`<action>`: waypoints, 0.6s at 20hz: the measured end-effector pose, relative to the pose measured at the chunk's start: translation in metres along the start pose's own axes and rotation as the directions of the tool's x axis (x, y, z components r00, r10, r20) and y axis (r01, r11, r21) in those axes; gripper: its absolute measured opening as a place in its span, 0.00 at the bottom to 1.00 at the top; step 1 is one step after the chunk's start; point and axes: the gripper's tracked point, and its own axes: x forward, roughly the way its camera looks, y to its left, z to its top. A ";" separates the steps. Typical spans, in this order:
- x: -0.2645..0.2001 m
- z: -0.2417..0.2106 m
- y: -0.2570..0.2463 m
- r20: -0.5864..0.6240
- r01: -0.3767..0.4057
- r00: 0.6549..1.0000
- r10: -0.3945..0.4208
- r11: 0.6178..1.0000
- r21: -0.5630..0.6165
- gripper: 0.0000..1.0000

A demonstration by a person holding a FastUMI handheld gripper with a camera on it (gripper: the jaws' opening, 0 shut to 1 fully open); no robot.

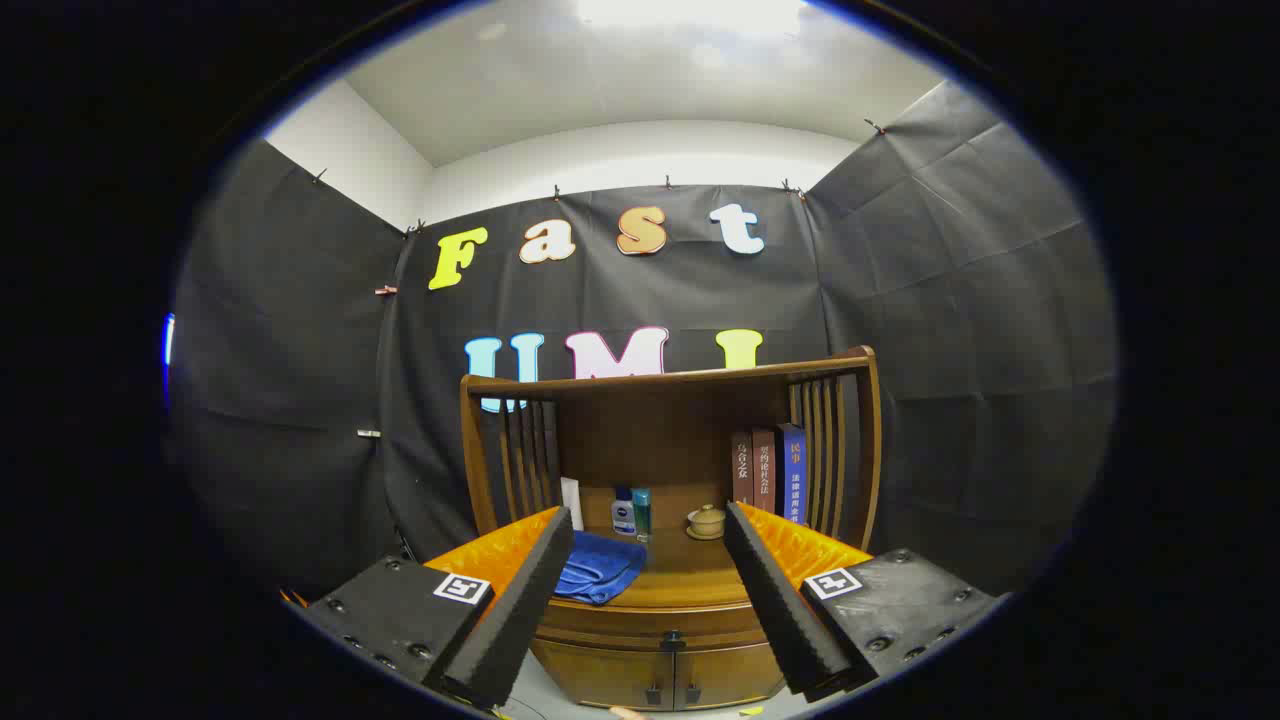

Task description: Pull open the drawer, take out the items inside it, and place them on the countertop above the cabinet.

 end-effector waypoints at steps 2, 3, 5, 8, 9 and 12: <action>-0.002 0.000 -0.004 -0.002 0.005 1.000 -0.005 1.000 0.008 0.98; -0.002 0.000 -0.005 -0.005 0.009 1.000 -0.009 1.000 0.009 0.98; -0.003 -0.002 -0.005 -0.009 0.011 1.000 -0.011 1.000 0.004 0.98; -0.002 -0.006 -0.003 -0.021 0.007 1.000 -0.007 1.000 -0.014 0.98; -0.002 -0.006 -0.002 -0.023 0.005 1.000 -0.005 1.000 -0.019 0.98; -0.004 -0.001 0.000 -0.011 0.000 1.000 0.000 1.000 -0.029 0.98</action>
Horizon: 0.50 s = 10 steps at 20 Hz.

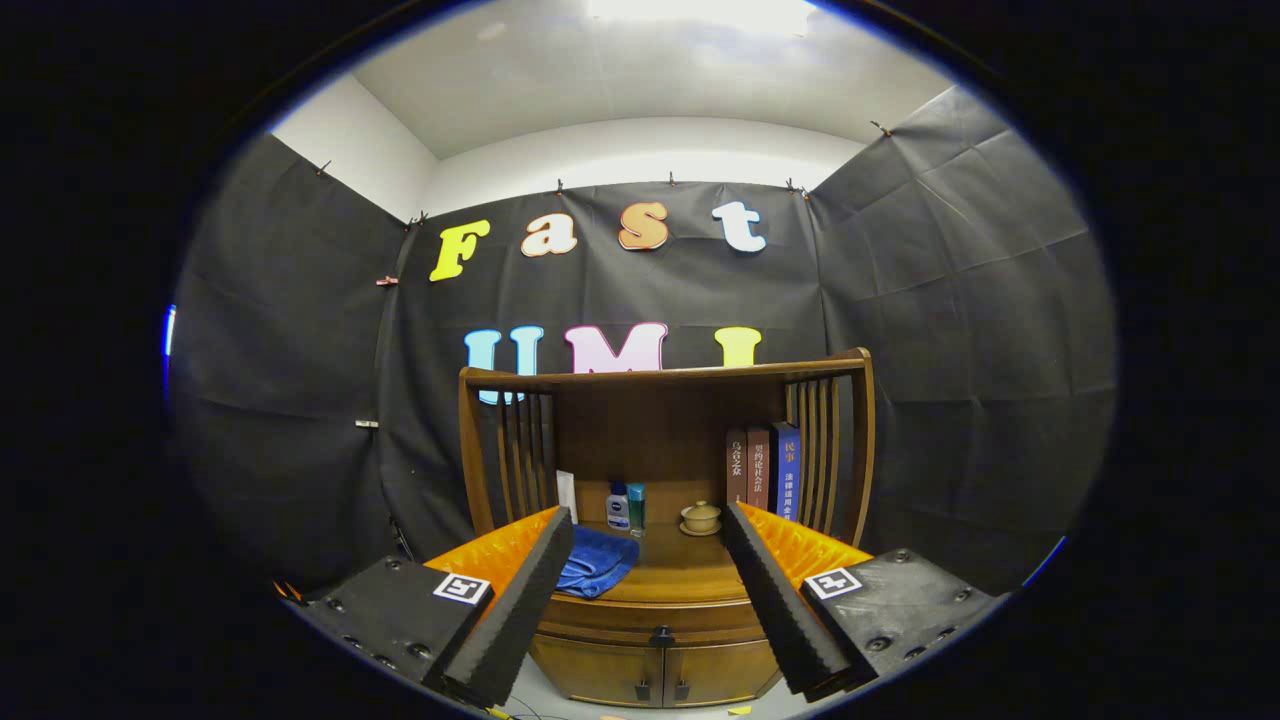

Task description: Pull open the drawer, take out the items inside it, and place them on the countertop above the cabinet.

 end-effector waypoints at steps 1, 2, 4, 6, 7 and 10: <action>0.000 0.001 0.001 0.006 -0.001 1.000 0.001 1.000 -0.004 0.98; -0.001 0.001 0.002 0.009 -0.002 1.000 0.003 1.000 -0.007 0.98; -0.002 0.002 0.001 0.012 0.003 1.000 -0.003 1.000 -0.016 0.98; -0.003 0.004 0.001 0.018 0.005 1.000 -0.005 1.000 -0.018 0.98; -0.004 0.004 0.002 0.018 0.004 1.000 -0.004 1.000 -0.018 0.98; -0.004 0.001 0.005 0.011 0.004 1.000 -0.004 1.000 -0.020 0.98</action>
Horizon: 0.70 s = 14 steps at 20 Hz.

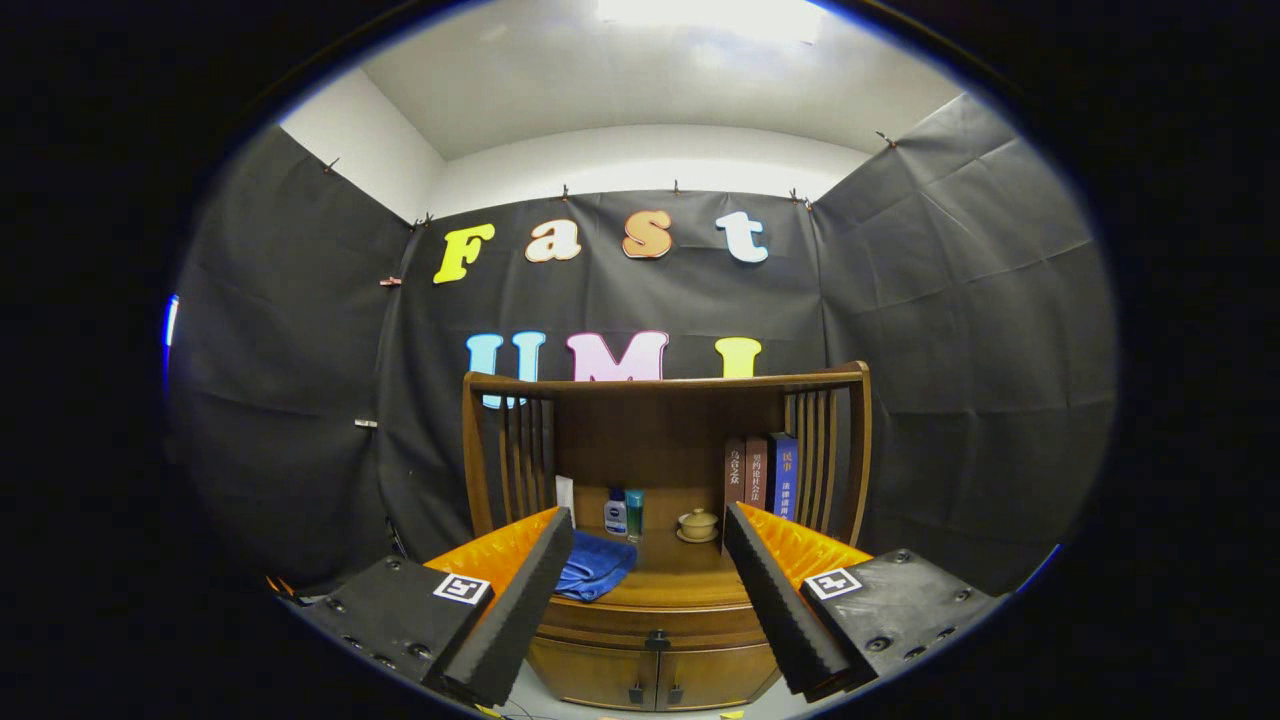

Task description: Pull open the drawer, take out the items inside it, and place them on the countertop above the cabinet.

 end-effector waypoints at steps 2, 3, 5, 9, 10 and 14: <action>0.000 -0.001 0.001 -0.003 -0.002 1.000 0.002 1.000 0.000 0.98; 0.000 -0.002 0.002 -0.003 -0.003 1.000 0.003 1.000 0.001 0.98; 0.001 -0.005 0.002 -0.007 -0.005 1.000 0.005 1.000 0.004 0.98; 0.003 -0.017 0.001 -0.025 -0.003 1.000 0.003 1.000 0.012 0.98; 0.004 -0.022 0.003 -0.030 -0.007 1.000 0.008 1.000 0.017 0.98; 0.013 -0.042 -0.002 -0.047 0.011 0.999 -0.009 0.999 0.039 0.98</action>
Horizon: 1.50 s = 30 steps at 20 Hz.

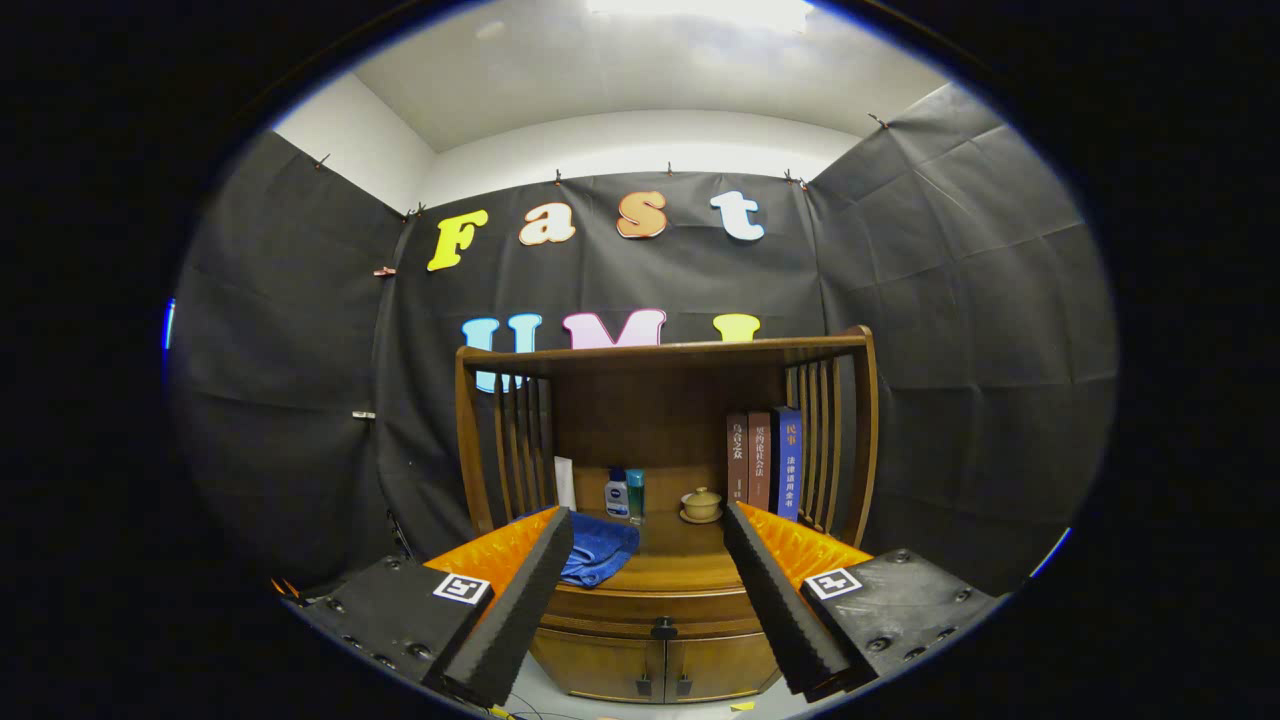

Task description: Pull open the drawer, take out the items inside it, and place them on the countertop above the cabinet.

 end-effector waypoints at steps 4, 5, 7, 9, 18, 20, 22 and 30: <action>0.014 -0.034 -0.003 -0.024 0.007 1.000 -0.007 1.000 0.028 0.98; 0.019 -0.045 -0.003 -0.037 0.009 0.999 -0.008 0.999 0.033 0.98; 0.030 -0.072 -0.001 -0.065 0.002 0.998 0.001 0.999 0.043 0.98; 0.043 -0.101 -0.002 -0.092 0.002 0.996 0.002 0.999 0.042 0.99; 0.093 -0.205 -0.008 -0.223 0.025 0.975 -0.020 1.000 0.019 0.99; 0.103 -0.222 -0.011 -0.248 0.038 0.968 -0.032 0.999 0.022 0.99; 0.111 -0.244 -0.016 -0.282 0.056 0.958 -0.046 0.998 0.029 0.99; 0.138 -0.325 -0.032 -0.429 0.108 0.899 -0.089 0.994 0.021 0.99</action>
